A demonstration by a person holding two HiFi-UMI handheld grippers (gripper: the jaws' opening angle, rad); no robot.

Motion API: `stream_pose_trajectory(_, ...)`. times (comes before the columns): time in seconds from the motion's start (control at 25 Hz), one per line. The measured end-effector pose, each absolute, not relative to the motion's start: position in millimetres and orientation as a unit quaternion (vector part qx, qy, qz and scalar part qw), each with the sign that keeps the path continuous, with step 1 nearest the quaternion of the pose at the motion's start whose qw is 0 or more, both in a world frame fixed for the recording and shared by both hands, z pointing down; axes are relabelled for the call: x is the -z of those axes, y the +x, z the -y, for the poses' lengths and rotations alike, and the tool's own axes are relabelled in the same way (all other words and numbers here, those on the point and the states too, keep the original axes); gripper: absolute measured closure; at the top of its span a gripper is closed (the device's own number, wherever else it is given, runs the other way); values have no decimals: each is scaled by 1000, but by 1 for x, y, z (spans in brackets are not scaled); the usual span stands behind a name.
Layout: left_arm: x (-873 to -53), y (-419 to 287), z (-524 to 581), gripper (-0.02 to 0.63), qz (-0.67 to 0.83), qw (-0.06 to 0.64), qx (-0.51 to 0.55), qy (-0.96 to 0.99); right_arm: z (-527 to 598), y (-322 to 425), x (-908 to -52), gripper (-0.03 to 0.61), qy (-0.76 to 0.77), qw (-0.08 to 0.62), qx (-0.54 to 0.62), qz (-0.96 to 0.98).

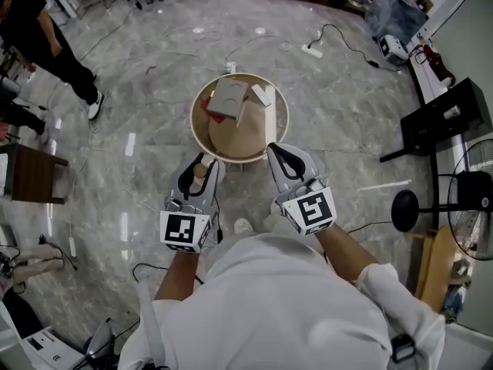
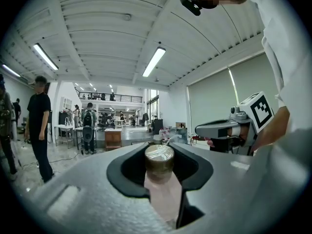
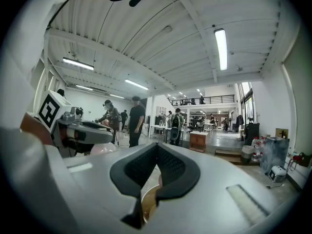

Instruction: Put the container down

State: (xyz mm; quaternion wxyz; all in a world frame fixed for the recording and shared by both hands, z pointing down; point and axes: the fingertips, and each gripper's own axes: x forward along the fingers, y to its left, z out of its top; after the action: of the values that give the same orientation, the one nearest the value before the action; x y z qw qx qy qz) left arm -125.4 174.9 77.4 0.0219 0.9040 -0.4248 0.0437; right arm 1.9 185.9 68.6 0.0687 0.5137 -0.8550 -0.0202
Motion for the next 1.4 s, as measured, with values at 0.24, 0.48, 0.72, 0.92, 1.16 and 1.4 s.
stream_pose_trajectory(0.24,-82,-121,-156,491,427,24,-46,903,-168,5,-70,578,511,66,21,857)
stream_pose_trajectory(0.48,-86,-106,-140,491,433,24,-50,900,-150,16,-81,578,498,64,14,864)
stream_pose_trajectory(0.72,-87,-90,-114,491,448,22,-52,892,-119,27,-86,578,475,62,7,878)
stream_pose_trajectory(0.92,-89,-70,-86,491,463,22,-48,885,-87,41,-92,578,449,63,6,891)
stream_pose_trajectory(1.16,-100,-39,-52,491,481,18,-39,876,-47,65,-98,578,426,55,7,903)
stream_pose_trajectory(1.4,-120,-20,-22,491,495,17,-45,868,-17,82,-119,578,411,49,-8,910)
